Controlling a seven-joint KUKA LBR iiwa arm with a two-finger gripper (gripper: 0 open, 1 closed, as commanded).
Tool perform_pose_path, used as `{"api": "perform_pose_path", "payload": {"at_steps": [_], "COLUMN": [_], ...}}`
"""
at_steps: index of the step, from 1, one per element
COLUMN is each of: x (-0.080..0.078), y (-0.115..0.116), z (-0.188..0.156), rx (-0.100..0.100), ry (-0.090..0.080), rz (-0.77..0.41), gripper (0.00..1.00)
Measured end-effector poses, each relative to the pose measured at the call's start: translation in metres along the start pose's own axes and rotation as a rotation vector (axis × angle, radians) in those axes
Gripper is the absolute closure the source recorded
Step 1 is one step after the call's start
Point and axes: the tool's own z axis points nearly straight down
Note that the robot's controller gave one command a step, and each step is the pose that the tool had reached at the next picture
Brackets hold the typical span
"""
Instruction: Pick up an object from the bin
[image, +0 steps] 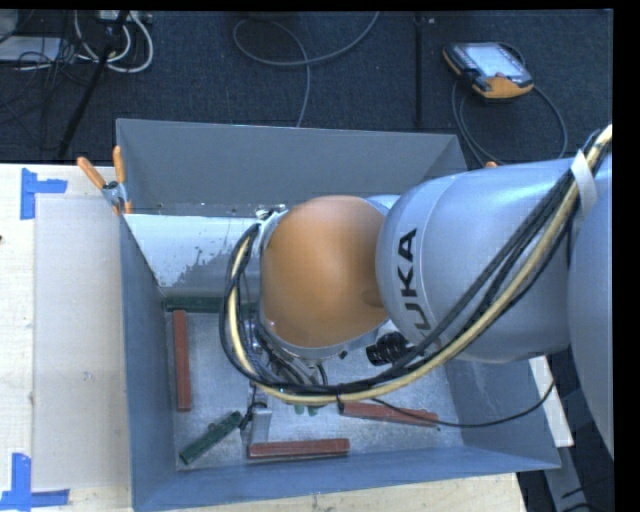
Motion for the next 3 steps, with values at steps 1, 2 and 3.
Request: {"api": "perform_pose_path", "payload": {"at_steps": [1, 2, 3], "x": [-0.002, -0.002, -0.016], "y": [-0.001, -0.003, -0.006], "z": [-0.004, 0.036, 0.102], "rx": [-0.002, -0.002, -0.002], "ry": [-0.007, -0.011, -0.013], "rz": [0.004, -0.096, -0.238], "gripper": [0.00, 0.00, 0.00]}}
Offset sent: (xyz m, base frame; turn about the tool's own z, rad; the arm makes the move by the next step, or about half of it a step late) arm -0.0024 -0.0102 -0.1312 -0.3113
